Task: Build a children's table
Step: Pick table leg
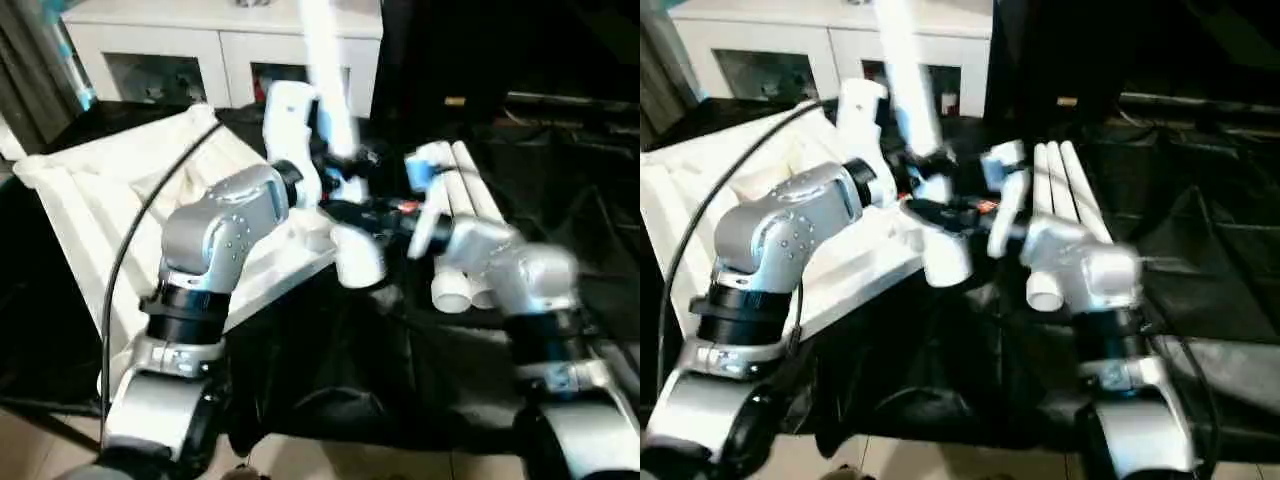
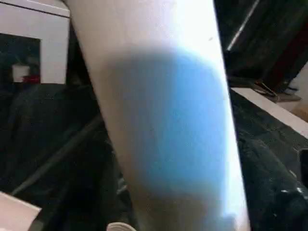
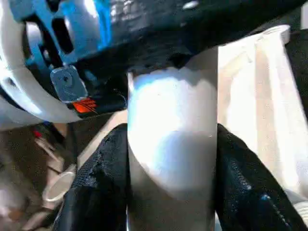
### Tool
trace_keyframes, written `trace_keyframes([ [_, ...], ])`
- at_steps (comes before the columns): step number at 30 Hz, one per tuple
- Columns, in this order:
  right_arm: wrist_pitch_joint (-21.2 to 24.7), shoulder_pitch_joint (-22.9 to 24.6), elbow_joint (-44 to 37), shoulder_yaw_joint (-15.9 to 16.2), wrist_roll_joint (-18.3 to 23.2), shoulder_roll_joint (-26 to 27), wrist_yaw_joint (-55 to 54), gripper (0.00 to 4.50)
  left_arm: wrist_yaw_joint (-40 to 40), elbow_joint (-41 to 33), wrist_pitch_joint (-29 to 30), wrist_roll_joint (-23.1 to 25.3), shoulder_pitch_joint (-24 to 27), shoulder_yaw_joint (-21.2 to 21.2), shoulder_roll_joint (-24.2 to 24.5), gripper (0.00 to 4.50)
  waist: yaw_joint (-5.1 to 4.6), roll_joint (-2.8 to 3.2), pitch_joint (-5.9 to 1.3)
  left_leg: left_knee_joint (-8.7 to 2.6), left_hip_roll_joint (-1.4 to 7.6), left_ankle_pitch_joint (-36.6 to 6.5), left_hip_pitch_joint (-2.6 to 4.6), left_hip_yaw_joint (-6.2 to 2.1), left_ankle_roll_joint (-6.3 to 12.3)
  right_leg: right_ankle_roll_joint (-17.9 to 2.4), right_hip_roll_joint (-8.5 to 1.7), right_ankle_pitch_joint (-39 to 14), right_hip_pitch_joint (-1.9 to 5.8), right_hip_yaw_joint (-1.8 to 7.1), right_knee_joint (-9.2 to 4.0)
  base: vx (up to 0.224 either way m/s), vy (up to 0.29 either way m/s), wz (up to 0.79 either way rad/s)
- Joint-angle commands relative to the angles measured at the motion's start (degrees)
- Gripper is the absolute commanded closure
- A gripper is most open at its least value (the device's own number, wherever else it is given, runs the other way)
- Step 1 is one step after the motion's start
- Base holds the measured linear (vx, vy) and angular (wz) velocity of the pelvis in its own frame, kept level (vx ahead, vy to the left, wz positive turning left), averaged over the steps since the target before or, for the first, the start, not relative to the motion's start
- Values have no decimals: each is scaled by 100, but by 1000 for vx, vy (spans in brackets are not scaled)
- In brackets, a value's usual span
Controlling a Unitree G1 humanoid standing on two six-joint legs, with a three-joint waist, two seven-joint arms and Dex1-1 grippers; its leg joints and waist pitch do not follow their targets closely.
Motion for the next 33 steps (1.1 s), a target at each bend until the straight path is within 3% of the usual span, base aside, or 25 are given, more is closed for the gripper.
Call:
trace_keyframes([
  [1,-161,-13,-303,185,-21,80,-4,265,264,67,-5,57,43,130,-62,155,8,-67,-491,-378,131,-217,11,-26,187,-1006,-335,-756,407,253,-400,0,0,0],
  [8,-216,-28,-432,150,-152,252,-378,265,603,6,86,-258,-29,568,-400,205,21,-67,-481,-380,123,-300,5,-24,231,-1050,-336,-762,417,256,-414,0,0,0],
  [10,-218,-33,-443,157,-148,264,-389,265,566,-15,119,-307,-21,581,-416,210,26,-78,-483,-380,125,-304,6,-24,244,-1031,-342,-802,414,257,-415,0,0,0],
  [12,-232,-33,-457,174,-154,283,-415,265,557,-50,146,-355,-3,600,-437,243,22,-88,-481,-382,128,-294,8,-25,251,-1017,-339,-788,412,259,-413,0,0,0],
  [17,-256,-51,-460,177,-194,324,-453,265,487,-82,176,-413,-2,609,-414,256,19,-84,-479,-383,125,-273,3,-25,259,-1007,-343,-783,413,260,-410,0,0,0],
  [21,-200,-51,-465,156,-121,341,-405,265,-48,-92,26,-513,-12,473,-216,259,14,-87,-473,-390,125,-293,9,-24,246,-956,-344,-861,405,263,-421,0,0,0],
  [22,-76,-45,-478,96,0,353,-361,209,-252,-101,-20,-533,-19,411,-140,260,17,-79,-476,-393,127,-288,12,-26,241,-950,-348,-871,402,265,-416,0,0,0],
  [23,53,-34,-502,27,142,340,-274,195,-501,-88,-66,-567,-38,352,-29,260,19,-65,-476,-399,130,-289,22,-31,237,-945,-344,-879,396,264,-414,0,0,0],
  [29,290,158,-608,13,557,-192,751,146,-2416,-137,18,-1051,-53,-14,596,262,34,-53,-469,-399,138,-332,40,-14,253,-1059,-349,-755,393,272,-397,0,0,0],
  [33,457,220,-742,171,653,-506,1230,142,-2935,-68,200,-1279,-164,-15,754,262,25,-41,-474,-395,134,-337,26,-17,212,-1120,-352,-707,424,268,-381,0,0,0],
])
